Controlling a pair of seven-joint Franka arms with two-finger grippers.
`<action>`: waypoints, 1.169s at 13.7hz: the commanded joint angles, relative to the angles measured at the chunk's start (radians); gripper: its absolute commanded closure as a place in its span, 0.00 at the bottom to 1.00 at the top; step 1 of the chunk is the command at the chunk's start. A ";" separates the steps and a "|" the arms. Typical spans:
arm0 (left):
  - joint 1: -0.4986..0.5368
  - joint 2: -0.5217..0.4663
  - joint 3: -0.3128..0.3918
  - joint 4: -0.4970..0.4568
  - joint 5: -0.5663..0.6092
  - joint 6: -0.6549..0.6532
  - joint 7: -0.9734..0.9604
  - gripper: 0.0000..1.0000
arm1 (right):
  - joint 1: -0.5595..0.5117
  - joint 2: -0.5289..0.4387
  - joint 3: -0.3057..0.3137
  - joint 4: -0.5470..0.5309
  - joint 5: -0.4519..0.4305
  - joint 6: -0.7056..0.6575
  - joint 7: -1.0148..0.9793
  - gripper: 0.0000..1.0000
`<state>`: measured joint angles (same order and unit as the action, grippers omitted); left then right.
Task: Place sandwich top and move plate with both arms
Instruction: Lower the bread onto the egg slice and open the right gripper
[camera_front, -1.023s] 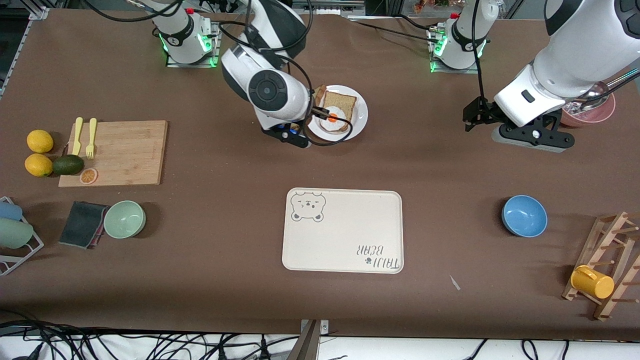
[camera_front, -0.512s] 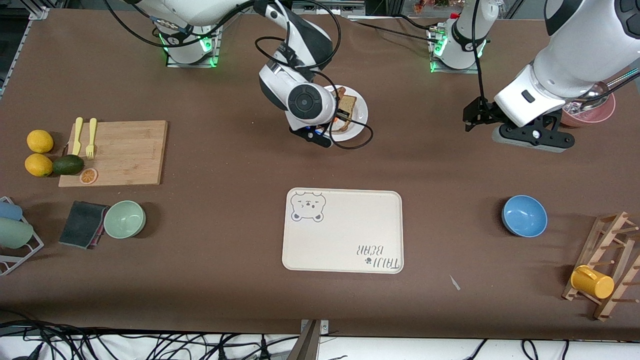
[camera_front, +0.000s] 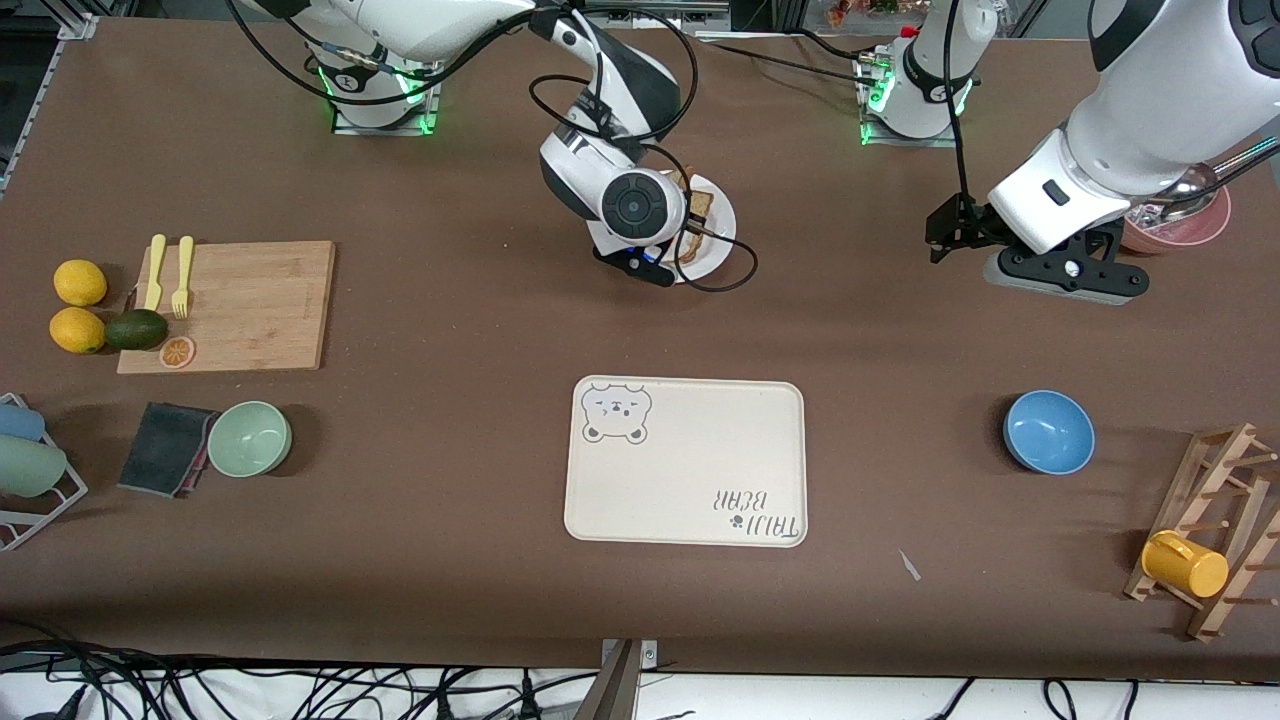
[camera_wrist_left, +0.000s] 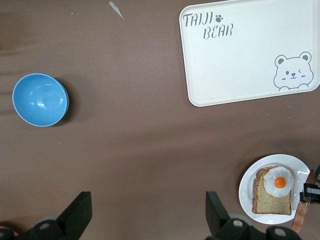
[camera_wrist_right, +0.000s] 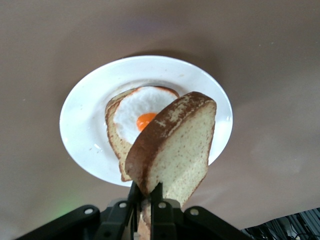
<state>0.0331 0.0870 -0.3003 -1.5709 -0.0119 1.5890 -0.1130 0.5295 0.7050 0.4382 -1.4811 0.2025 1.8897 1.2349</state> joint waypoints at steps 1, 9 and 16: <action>0.005 -0.003 -0.002 0.002 -0.025 -0.012 0.004 0.00 | 0.010 0.043 -0.006 0.013 -0.037 0.014 0.014 0.77; 0.005 0.004 -0.002 0.008 -0.023 -0.038 0.009 0.00 | 0.018 0.030 -0.003 0.027 -0.032 0.080 0.017 0.02; 0.005 0.049 -0.003 -0.001 -0.176 -0.110 0.013 0.00 | -0.003 -0.096 -0.159 0.077 -0.184 0.104 0.002 0.00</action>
<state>0.0284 0.1155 -0.3030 -1.5726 -0.0953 1.5342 -0.1119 0.5263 0.6309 0.3120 -1.4322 0.0714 1.9839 1.2365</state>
